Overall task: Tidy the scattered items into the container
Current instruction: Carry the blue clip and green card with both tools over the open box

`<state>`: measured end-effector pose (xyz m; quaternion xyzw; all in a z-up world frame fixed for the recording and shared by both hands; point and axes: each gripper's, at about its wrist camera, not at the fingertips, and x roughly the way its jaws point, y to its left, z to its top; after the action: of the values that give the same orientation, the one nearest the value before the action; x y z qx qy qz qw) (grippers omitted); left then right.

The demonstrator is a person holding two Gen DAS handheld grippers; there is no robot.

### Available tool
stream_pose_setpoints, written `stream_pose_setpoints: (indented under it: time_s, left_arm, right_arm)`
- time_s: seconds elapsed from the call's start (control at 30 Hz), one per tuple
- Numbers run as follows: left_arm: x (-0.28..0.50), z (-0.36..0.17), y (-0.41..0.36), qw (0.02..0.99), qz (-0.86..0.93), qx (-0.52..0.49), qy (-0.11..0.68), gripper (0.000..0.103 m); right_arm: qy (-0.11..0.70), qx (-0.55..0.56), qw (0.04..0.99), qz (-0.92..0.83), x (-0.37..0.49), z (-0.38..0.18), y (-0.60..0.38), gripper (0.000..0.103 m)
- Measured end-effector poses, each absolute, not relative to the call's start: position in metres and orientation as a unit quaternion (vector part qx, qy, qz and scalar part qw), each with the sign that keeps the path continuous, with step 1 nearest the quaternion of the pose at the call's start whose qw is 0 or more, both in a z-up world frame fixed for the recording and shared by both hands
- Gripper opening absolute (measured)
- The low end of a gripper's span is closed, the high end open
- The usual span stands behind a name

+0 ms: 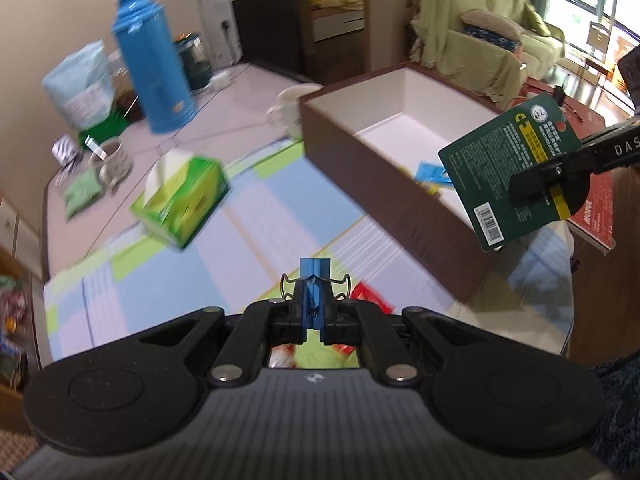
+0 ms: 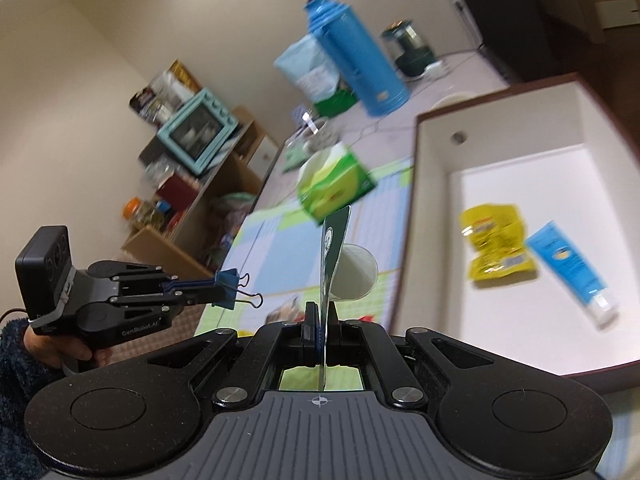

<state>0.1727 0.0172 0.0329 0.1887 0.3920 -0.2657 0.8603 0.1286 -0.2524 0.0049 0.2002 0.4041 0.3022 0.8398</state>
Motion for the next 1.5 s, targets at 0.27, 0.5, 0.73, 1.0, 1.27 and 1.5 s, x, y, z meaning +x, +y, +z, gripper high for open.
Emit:
stream_pose_setpoints:
  time_s: [0.27,0.5,0.73,1.0,1.27,1.5]
  left_arm:
    - [0.182,0.05,-0.052,0.855,-0.308,0.214,0.359,0.003]
    - [0.19,0.044,-0.115,0.828,-0.344,0.26,0.359,0.003]
    - [0.202,0.028,-0.156,0.802,-0.367,0.288,0.373,0.003]
    - [0.222,-0.003,-0.185,0.764,-0.391,0.314,0.407,0.003]
    - [0.238,-0.048,-0.211,0.717,-0.411,0.34,0.449,0.003]
    - [0.242,-0.081,-0.225,0.666,-0.433,0.378,0.475,0.003]
  right_arm:
    - [0.385,0.191,0.857,0.283,0.133,0.023,-0.3,0.0]
    - [0.384,0.145,0.869,0.274,0.143,0.034,-0.335,0.0]
    - [0.401,0.101,0.869,0.272,0.154,0.032,-0.358,0.0]
    - [0.433,0.04,0.856,0.281,0.174,0.015,-0.364,0.0]
    - [0.453,0.014,0.842,0.292,0.199,-0.005,-0.366,0.0]
    - [0.472,0.002,0.828,0.302,0.21,-0.021,-0.365,0.0]
